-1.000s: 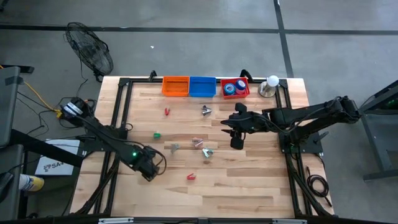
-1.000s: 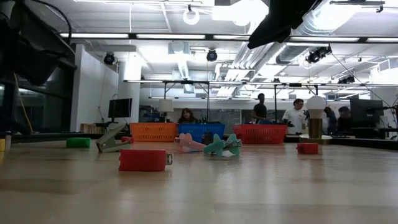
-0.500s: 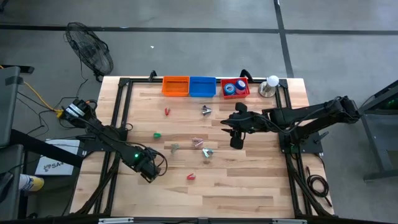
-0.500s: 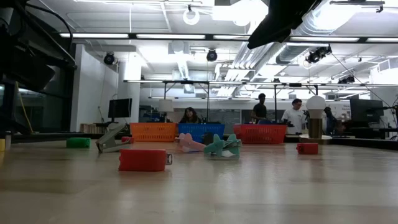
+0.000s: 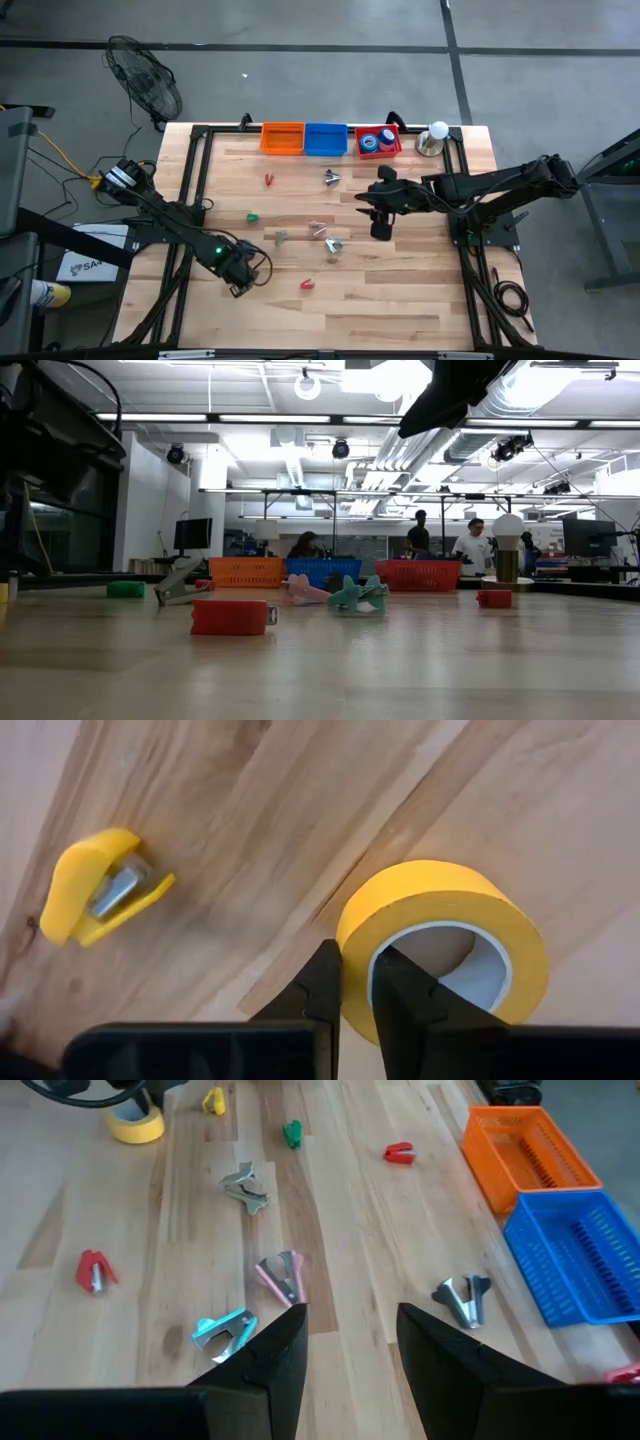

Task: Pick and place Stapler, Stapler remover, tape
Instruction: Put the yellow tape into the red bin

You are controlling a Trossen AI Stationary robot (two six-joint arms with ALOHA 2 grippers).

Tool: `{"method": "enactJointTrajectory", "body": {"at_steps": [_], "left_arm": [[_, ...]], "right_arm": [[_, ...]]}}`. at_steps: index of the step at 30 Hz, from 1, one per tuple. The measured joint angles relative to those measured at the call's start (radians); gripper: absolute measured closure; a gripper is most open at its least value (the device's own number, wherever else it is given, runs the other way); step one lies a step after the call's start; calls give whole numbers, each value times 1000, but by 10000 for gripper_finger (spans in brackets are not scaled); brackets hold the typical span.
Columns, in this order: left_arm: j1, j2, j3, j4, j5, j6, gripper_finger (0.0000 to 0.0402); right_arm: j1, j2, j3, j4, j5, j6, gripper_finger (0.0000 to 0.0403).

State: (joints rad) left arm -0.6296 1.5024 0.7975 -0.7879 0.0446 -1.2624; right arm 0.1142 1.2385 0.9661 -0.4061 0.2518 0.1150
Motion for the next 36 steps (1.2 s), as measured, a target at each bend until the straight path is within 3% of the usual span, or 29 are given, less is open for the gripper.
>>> {"method": "enactJointTrajectory", "body": {"at_steps": [6,18,24,30,36], "left_arm": [[1,1,46,31,-211,93,372],[1,-1,184,32,-821,436,369],[2,-2,199,117,-1070,603,368],[2,-2,199,279,-1231,787,368],[2,-2,200,403,-1302,956,368]], "right_arm": [[0,0,1,1,-16,-6,256],[0,106,1,43,-20,-72,256],[25,146,1,153,-20,-141,256],[68,204,1,299,-19,-232,256],[97,263,1,398,-20,-278,256]]}}
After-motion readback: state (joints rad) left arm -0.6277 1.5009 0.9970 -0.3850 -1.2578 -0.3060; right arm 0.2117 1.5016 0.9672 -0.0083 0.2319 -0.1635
